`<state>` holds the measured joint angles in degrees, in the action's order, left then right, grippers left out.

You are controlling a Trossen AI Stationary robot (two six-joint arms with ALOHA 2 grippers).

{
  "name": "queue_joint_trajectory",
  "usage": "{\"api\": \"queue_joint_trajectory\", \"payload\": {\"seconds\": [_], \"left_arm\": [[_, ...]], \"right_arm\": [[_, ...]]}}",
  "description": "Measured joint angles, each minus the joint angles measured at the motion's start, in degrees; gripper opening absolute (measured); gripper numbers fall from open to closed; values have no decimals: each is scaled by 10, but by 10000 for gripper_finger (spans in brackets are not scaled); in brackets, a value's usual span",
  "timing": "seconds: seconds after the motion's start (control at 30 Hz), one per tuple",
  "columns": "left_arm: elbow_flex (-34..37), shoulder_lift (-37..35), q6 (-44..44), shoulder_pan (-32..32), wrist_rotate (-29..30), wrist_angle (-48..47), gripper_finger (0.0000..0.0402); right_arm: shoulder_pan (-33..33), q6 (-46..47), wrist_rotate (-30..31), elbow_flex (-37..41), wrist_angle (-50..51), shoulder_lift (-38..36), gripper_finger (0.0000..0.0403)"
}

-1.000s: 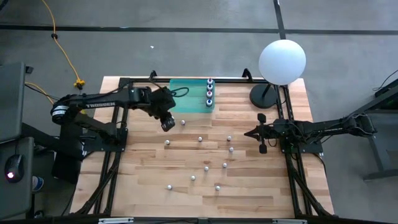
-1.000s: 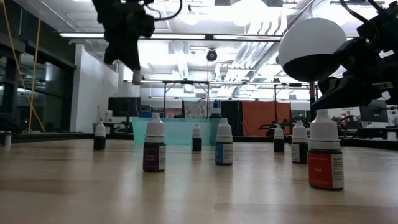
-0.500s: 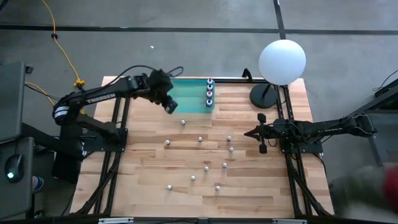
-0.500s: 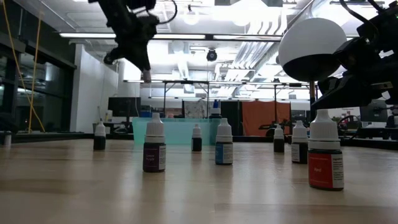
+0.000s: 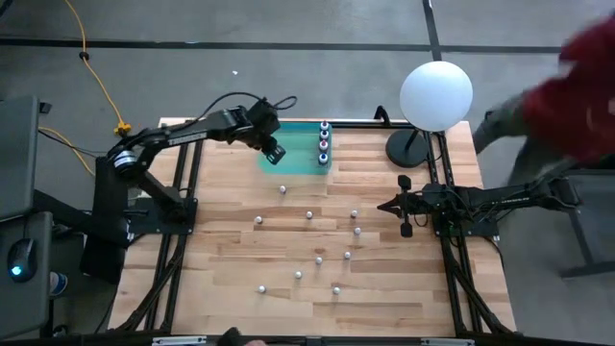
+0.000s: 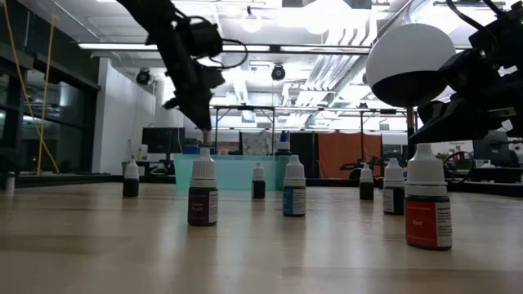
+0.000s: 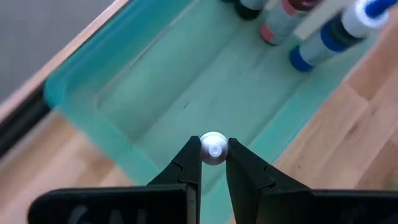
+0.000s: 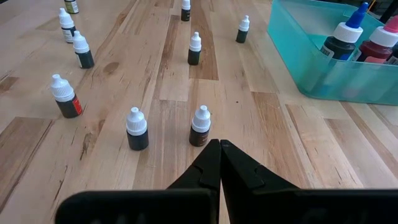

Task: Pick & Place food coloring
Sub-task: Put the small orange food coloring bottle into the blue transparent bin

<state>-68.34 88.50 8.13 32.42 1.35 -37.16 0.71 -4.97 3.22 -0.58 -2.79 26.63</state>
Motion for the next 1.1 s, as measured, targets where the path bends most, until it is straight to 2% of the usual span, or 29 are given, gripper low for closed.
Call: {"api": "queue_joint_trajectory", "payload": {"seconds": [0.17, 0.33, 0.7, 0.9, 1.1], "left_arm": [[0, 35, -113, -1, -10, 49, 39], [-13, 78, -140, -1, -9, 73, 39], [-150, 194, -239, -2, -58, 36, 39], [-157, 219, -336, -2, -95, 34, 39], [-157, 242, -353, -6, -110, 52, 39]], "right_arm": [[0, 0, 0, 0, 0, 0, 0], [0, 0, 0, 0, 0, 0, 0], [0, 0, 0, 0, 0, 0, 0], [0, 0, 0, 0, 0, 0, 0], [0, 0, 0, 0, 0, 0, 0]]}}
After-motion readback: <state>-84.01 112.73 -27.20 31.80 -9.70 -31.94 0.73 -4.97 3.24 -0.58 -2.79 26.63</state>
